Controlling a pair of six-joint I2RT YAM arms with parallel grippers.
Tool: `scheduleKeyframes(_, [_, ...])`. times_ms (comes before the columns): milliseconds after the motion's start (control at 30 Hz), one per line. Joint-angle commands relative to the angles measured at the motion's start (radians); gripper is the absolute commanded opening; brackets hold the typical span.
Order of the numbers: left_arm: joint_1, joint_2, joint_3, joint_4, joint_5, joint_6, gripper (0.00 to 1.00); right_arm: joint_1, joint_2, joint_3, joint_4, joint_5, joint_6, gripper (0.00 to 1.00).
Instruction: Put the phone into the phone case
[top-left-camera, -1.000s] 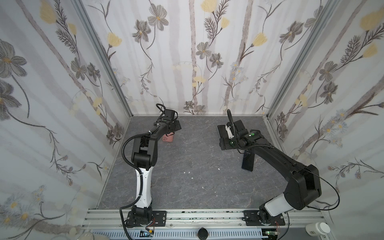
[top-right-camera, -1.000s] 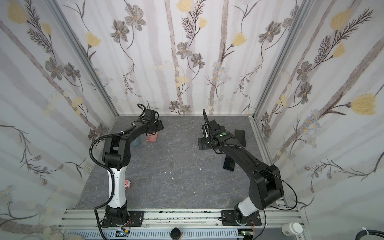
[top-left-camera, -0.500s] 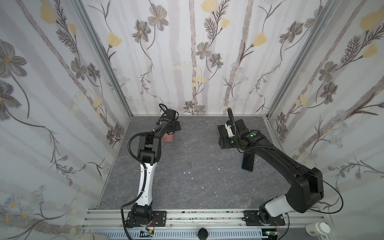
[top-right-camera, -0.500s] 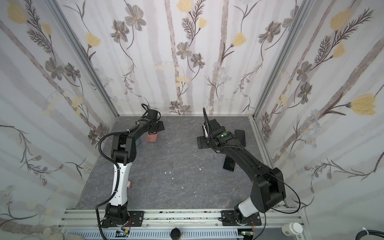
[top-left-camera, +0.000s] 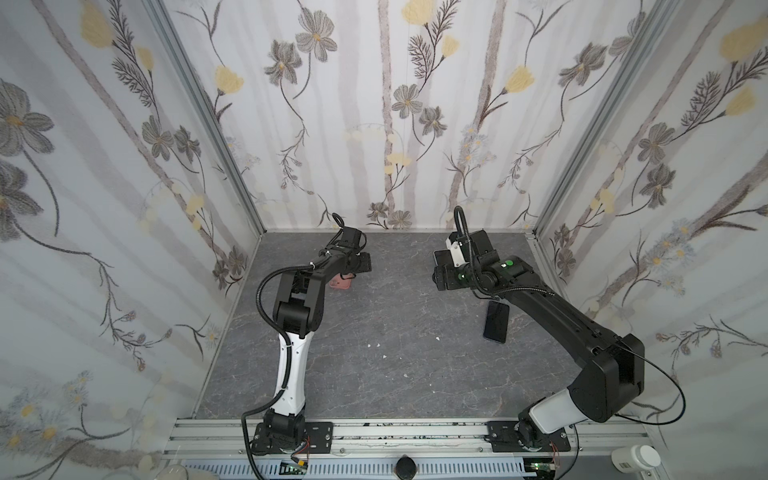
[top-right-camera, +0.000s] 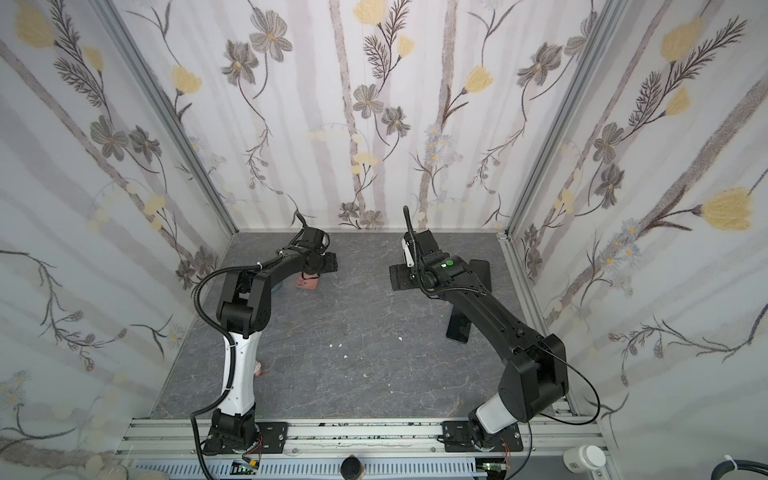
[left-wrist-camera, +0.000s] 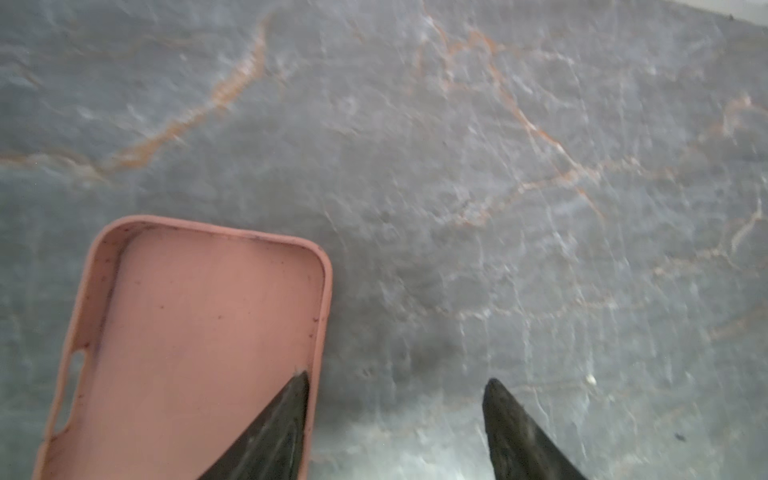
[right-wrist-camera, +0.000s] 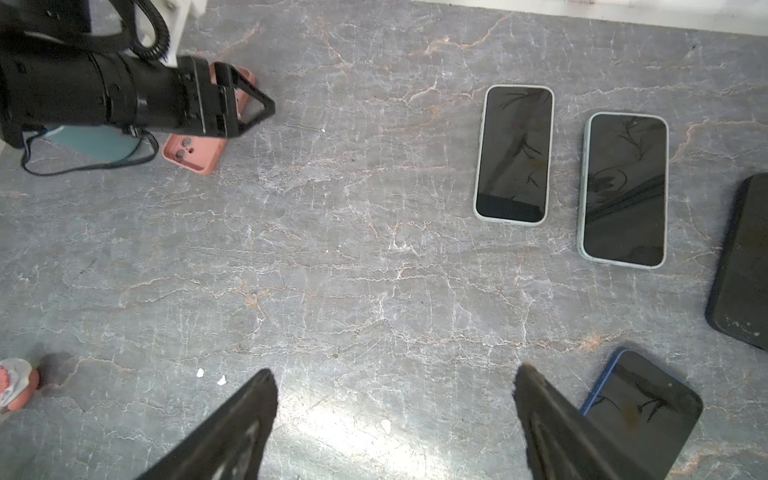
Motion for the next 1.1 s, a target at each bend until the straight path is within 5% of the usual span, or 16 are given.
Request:
scheduleKeyframes(0, [-0.035,-0.047,-0.098,-0.006,0.064,0.005,0.69,0.003,-0.014,0.014,-0.013,-0.002,-0.013,0.89])
scheduleKeyframes(500, [-0.295,-0.327,-0.532,0.165,0.111,-0.022,0.68,0.004,-0.120,-0.079,-0.010,0.017,0.008,0.88])
scheduleKeyframes(1067, [-0.507,-0.519,-0.734,0.233,0.235,0.090,0.64,0.003,-0.205,-0.155,0.008,0.078,0.053,0.88])
